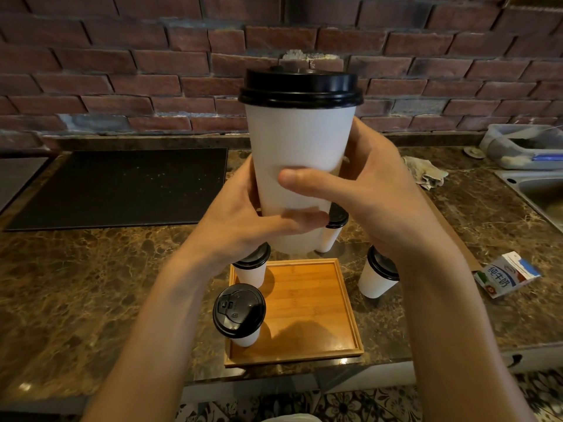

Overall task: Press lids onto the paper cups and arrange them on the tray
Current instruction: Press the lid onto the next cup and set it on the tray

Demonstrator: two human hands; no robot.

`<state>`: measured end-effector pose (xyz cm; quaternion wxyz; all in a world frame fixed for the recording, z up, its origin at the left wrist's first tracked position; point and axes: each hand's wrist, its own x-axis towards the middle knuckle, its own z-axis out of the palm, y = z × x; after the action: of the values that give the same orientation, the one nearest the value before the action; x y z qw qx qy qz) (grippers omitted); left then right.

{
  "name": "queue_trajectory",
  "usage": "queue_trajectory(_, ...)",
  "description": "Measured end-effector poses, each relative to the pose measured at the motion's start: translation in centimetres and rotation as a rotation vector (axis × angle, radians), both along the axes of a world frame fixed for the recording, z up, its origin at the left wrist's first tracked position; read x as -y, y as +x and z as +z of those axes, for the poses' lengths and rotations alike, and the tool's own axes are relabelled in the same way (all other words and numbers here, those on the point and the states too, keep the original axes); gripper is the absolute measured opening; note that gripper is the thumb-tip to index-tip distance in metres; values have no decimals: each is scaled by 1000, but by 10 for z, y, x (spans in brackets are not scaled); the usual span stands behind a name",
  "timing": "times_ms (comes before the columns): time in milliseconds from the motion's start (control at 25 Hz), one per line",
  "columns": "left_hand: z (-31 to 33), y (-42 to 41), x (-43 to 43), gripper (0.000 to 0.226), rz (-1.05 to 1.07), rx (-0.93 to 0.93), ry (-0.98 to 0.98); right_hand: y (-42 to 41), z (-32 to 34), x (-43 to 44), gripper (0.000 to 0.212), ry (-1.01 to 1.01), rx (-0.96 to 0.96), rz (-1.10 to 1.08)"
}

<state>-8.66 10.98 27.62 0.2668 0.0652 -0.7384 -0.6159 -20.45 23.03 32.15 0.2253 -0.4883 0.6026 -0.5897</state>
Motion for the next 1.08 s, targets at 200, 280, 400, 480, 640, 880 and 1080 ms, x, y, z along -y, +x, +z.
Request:
queue_trajectory(200, 2, -4, -5, 69, 80, -44, -56, 5, 2, 1, 68, 17, -65, -109)
queue_trajectory(280, 1, -6, -7, 72, 110, -55, -82, 8, 1, 3, 69, 13, -57, -135)
queue_trajectory(400, -2, -9, -9, 75, 145, -71, -89, 10, -1, 5, 72, 14, -54, -170)
queue_trajectory(480, -5, -12, -9, 80, 164, -75, -77, 12, -5, 7, 74, 11, -55, -211)
queue_trajectory(640, -7, -13, -9, 82, 185, -56, -82, 16, -10, 10, 73, -10, -48, -275)
queue_trajectory(880, 4, -6, -3, 68, 119, -9, -103, 10, -3, 7, 72, -27, -61, -220)
queue_trajectory(1080, 5, -2, 0, 61, 35, 16, -79, 5, -5, 1, 65, -37, -19, -99)
